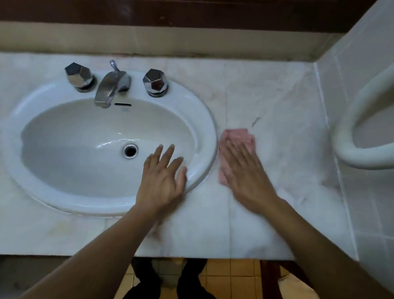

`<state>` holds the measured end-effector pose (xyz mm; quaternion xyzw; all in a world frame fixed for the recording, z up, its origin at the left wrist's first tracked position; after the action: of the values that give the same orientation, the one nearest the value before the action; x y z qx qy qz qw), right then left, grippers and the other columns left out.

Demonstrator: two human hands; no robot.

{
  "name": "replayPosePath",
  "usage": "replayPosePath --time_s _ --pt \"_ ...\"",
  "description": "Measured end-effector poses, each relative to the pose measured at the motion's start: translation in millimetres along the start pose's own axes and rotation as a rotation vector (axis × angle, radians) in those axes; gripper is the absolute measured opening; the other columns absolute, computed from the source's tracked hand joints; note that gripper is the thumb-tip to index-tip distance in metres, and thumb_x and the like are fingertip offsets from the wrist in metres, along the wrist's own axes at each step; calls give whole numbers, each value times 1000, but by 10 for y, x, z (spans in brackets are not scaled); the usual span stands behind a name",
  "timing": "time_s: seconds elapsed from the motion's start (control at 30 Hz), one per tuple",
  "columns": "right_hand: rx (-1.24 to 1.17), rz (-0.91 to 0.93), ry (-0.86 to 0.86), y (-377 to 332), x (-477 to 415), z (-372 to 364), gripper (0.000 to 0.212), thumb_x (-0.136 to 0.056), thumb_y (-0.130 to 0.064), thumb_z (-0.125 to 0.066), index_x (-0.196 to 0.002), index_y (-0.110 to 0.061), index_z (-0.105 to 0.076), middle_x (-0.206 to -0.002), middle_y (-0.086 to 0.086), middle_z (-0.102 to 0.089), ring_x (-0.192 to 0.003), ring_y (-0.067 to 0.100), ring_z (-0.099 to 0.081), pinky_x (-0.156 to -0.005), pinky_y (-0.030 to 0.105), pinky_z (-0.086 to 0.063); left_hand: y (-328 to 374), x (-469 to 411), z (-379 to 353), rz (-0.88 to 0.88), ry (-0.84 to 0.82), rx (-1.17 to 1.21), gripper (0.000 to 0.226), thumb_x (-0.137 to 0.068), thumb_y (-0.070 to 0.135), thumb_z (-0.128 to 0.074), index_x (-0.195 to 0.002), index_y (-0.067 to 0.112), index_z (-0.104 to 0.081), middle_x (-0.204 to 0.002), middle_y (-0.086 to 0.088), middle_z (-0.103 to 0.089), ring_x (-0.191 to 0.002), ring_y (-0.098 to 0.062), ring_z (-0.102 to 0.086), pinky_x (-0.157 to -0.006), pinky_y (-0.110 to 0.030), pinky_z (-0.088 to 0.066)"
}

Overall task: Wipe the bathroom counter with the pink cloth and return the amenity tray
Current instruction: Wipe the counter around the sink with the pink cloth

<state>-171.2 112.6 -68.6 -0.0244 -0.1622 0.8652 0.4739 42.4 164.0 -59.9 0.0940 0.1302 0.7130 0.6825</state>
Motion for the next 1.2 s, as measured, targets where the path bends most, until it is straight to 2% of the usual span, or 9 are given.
replayPosePath --time_s 0.07,0.2,0.3,0.4,0.5,0.67,0.87,1.0,1.2 --pt "71 27 -2 421 243 88 61 -109 -36 -29 -163 -8 -31 -170 14 -29 -158 31 -29 -130 48 -20 -5 -4 -19 7 -10 22 42 -97 36 -40 -110 16 -75 -143 -15 -61 -141 -40 -46 -110 -53 -40" --pt "-5 -479 31 1381 -142 364 79 -101 -54 -9 -168 -12 -9 -176 12 -8 -163 32 -8 -131 50 -7 -16 3 -3 27 3 49 40 -95 35 -40 -100 17 -75 -133 -12 -68 -134 -39 -53 -108 -47 -42" --pt "-63 -625 51 1092 -434 288 82 -97 -50 -9 -168 -11 -2 -176 15 -3 -162 38 -3 -130 57 -2 -9 7 -12 38 -32 58 41 -95 35 -39 -100 17 -75 -134 -12 -68 -134 -39 -53 -108 -46 -41" --pt "-6 -382 30 182 -205 21 78 -100 -43 -19 -167 -5 -5 -174 21 -10 -162 38 -12 -128 63 -9 -16 12 -13 60 -49 64 45 -94 37 -37 -103 16 -76 -134 -13 -67 -134 -39 -53 -109 -46 -40" --pt "-40 -194 -49 -583 657 -265 75 -108 -37 -29 -166 -15 13 -176 7 13 -164 24 9 -132 52 1 -25 22 -19 64 -63 44 44 -93 37 -39 -100 15 -76 -126 -13 -70 -128 -39 -57 -106 -46 -43" --pt "-24 15 -182 -315 1570 -319 68 -108 -59 -13 -167 -33 8 -175 -13 16 -163 10 10 -132 44 -6 -80 104 149 32 -7 139 31 -95 31 -45 -92 11 -69 -91 -9 -67 -91 -37 -62 -81 -45 -50" --pt "-10 -254 -140 -272 1328 -412 75 -103 -59 -8 -167 -24 8 -176 1 13 -163 18 10 -131 58 -11 -1246 1160 678 162 -38 -59 51 -103 46 -36 -143 18 -52 -150 -13 -50 -142 -35 -41 -113 -52 -35" --pt "7 -25 -174 -1534 1094 -788 74 -104 -49 -22 -168 -24 6 -177 0 11 -163 19 14 -131 57 -9 -1968 1441 964 127 -174 -134 54 -106 45 -26 -153 25 -44 -160 -5 -43 -153 -27 -29 -118 -48 -27" --pt "32 335 -211 -3616 576 -1267 74 -105 -45 -39 -169 -19 -11 -177 6 -6 -164 26 3 -130 58 -9 -1997 1384 1041 46 -259 39 54 -105 41 -33 -155 25 -42 -166 -7 -34 -156 -26 -22 -123 -43 -21"
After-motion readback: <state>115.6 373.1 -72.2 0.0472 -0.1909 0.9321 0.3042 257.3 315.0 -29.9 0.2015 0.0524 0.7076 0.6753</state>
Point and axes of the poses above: each hand's wrist, its own x-axis away from the middle knuckle, its own z-axis out of the back of the hand, y = z × x, the point moved 8 cm from there along -x, towards the middle knuckle
